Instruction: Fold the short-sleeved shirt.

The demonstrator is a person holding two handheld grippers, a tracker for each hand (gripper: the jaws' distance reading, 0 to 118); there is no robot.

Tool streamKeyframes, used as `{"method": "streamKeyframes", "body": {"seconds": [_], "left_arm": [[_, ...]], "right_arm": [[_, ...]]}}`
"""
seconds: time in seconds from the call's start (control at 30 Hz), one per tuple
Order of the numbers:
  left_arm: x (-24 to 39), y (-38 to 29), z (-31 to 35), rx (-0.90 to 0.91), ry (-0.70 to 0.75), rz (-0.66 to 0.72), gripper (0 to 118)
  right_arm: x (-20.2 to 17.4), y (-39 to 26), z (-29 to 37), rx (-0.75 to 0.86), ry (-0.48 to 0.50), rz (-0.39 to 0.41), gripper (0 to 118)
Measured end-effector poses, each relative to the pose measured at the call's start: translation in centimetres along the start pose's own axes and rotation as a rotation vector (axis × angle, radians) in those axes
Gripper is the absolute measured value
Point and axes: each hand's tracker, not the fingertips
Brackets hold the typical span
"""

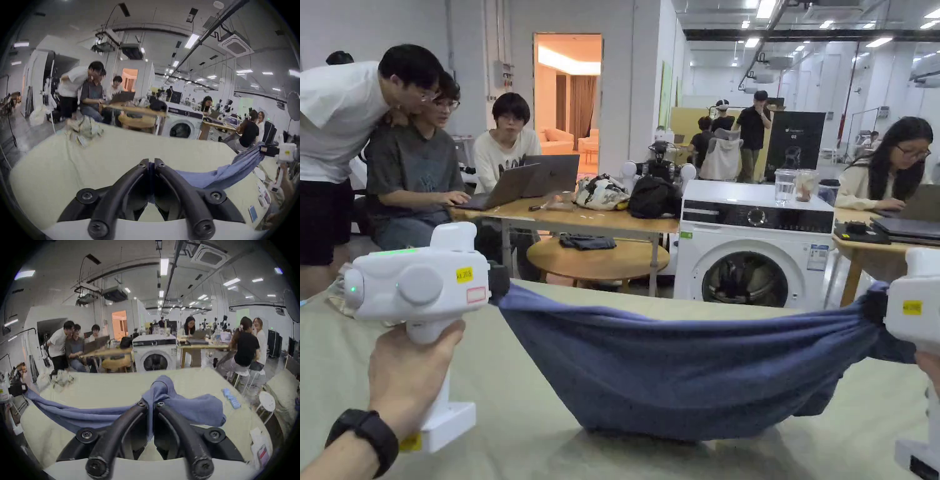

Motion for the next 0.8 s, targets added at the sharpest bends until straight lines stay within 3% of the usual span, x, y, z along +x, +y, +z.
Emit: {"method": "streamKeyframes", "body": {"seconds": [0.17, 0.2, 0.27, 0.3, 0.33, 0.4, 0.53, 0.7, 0.73, 0.8], "left_arm": [[-3.7, -10.1, 3.2, -0.106, -0.024, 0.031, 0], [-4.4, -11.8, 4.1, -0.137, -0.023, 0.06, 0], [-5.3, -15.1, 6.6, -0.167, -0.041, 0.113, 0], [-5.5, -16.5, 7.7, -0.191, -0.045, 0.126, 0], [-5.4, -17.8, 8.9, -0.204, -0.027, 0.119, 0], [-5.2, -19.8, 10.9, -0.212, -0.033, 0.088, 0], [-6.6, -24.0, 13.6, -0.271, 0.015, 0.094, 0], [-7.4, -26.7, 15.1, -0.27, -0.007, 0.134, 0], [-7.2, -26.8, 15.1, -0.273, 0.007, 0.119, 11], [-7.2, -27.0, 15.8, -0.229, 0.027, 0.082, 57]], "right_arm": [[2.8, -12.1, 3.1, -0.098, 0.031, -0.161, 2], [3.3, -13.7, 3.8, -0.123, 0.052, -0.144, 2], [3.2, -18.4, 6.4, -0.131, -0.042, -0.146, 2], [3.1, -20.0, 7.5, -0.193, -0.004, -0.1, 2], [2.7, -21.8, 8.7, -0.185, -0.06, -0.087, 2], [2.2, -24.9, 11.4, -0.207, -0.062, -0.082, 2], [2.5, -29.4, 14.6, -0.251, -0.096, -0.126, 2], [3.2, -31.3, 16.1, -0.261, -0.062, -0.167, 2], [2.8, -31.3, 16.4, -0.256, -0.071, -0.139, 14], [2.7, -31.2, 16.9, -0.243, -0.118, -0.067, 63]]}}
